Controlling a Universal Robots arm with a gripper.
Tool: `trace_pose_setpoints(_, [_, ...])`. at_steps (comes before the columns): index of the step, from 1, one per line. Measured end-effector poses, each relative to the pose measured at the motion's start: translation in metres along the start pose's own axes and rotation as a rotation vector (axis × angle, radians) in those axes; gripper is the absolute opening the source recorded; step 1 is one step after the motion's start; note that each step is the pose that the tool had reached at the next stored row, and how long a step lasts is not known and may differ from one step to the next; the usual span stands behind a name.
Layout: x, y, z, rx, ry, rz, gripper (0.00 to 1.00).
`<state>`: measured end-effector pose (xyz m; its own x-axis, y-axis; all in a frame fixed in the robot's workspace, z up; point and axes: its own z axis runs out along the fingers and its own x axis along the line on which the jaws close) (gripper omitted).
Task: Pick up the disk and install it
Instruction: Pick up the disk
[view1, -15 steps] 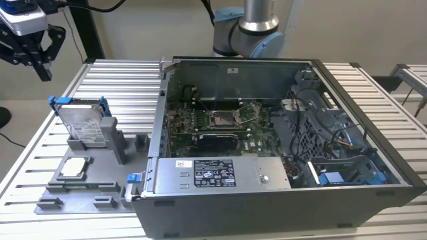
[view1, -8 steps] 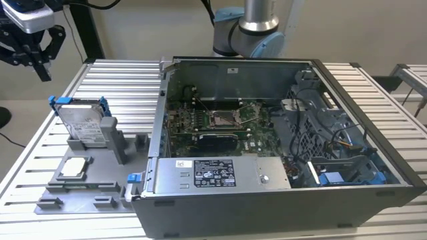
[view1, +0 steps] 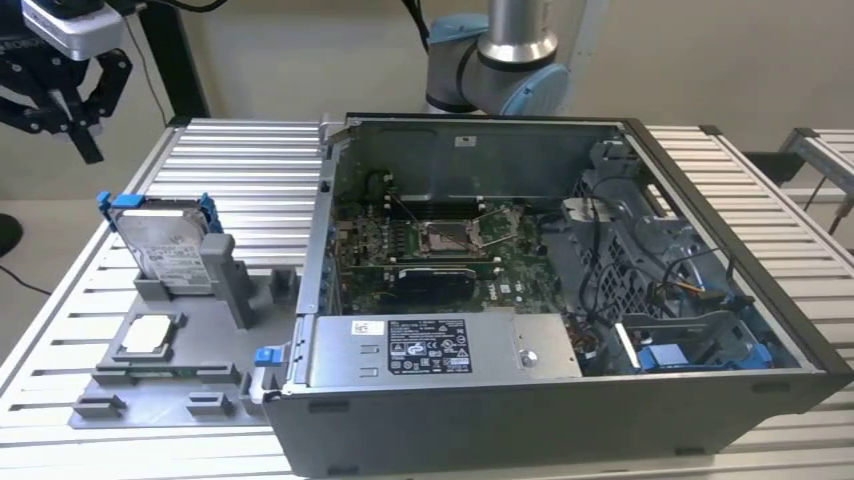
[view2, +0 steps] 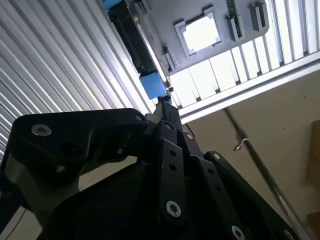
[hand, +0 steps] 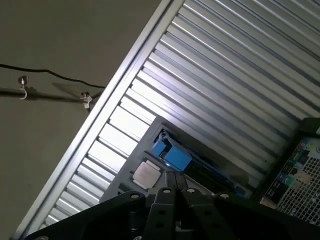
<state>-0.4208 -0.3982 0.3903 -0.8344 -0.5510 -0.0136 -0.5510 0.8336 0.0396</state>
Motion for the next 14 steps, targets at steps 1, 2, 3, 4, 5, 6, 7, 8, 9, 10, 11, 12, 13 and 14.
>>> trace_pose_setpoints(1, [0.0, 0.0, 0.0, 0.0013, -0.0013, -0.017, 0.0])
trace_pose_setpoints(2, [0.0, 0.0, 0.0001, 0.0025, -0.0025, -0.035, 0.0])
trace_pose_setpoints(3, [0.0, 0.0, 0.0002, 0.0034, -0.0033, -0.053, 0.0])
trace_pose_setpoints(4, [0.0, 0.0, 0.0002, 0.0043, -0.0036, -0.071, 0.0])
trace_pose_setpoints(5, [0.0, 0.0, 0.0001, 0.0053, -0.0038, -0.089, 0.0])
trace_pose_setpoints(6, [0.0, 0.0, 0.0001, 0.0064, -0.0043, -0.108, 0.0])
trace_pose_setpoints(7, [0.0001, 0.0, 0.0001, 0.0075, -0.0048, -0.127, 0.0])
trace_pose_setpoints(8, [0.0001, 0.0, 0.0001, 0.0085, -0.0052, -0.145, 0.0])
trace_pose_setpoints(9, [0.0001, 0.0, 0.0001, 0.0094, -0.0056, -0.163, 0.0])
trace_pose_setpoints(10, [0.0001, 0.0, 0.0001, 0.0099, -0.006, -0.181, 0.0])
trace_pose_setpoints(11, [0.0001, 0.0, 0.0001, 0.01, -0.006, -0.199, 0.0])
trace_pose_setpoints(12, [0.0, 0.0, 0.0001, 0.0102, -0.006, -0.217, 0.0])
trace_pose_setpoints(13, [0.0001, 0.0, 0.0001, 0.0103, -0.006, -0.235, 0.0])
trace_pose_setpoints(14, [0.0001, 0.0, 0.0001, 0.0104, -0.0059, -0.254, 0.0])
